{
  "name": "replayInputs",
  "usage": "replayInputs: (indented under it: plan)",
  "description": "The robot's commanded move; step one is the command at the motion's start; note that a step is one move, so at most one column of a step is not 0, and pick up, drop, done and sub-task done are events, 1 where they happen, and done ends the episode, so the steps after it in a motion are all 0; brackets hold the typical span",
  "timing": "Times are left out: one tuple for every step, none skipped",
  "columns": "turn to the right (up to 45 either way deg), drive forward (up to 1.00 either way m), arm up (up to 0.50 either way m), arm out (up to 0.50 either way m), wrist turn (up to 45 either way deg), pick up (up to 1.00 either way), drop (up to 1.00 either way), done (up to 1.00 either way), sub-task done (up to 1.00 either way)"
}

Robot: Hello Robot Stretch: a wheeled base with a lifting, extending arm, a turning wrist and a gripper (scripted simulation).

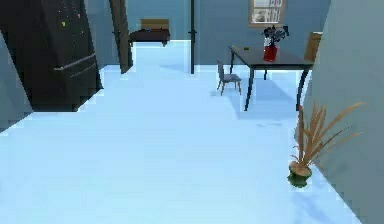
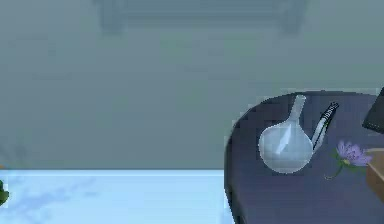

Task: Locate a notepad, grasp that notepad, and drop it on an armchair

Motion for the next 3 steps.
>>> replayInputs:
  plan:
    - [0.0, 0.35, 0.00, 0.00, 0.0, 0.00, 0.00, 0.00, 0.00]
    - [45.0, 0.00, 0.00, 0.00, 0.0, 0.00, 0.00, 0.00, 0.00]
    - [3.0, 0.00, 0.00, 0.00, 0.0, 0.00, 0.00, 0.00, 0.00]
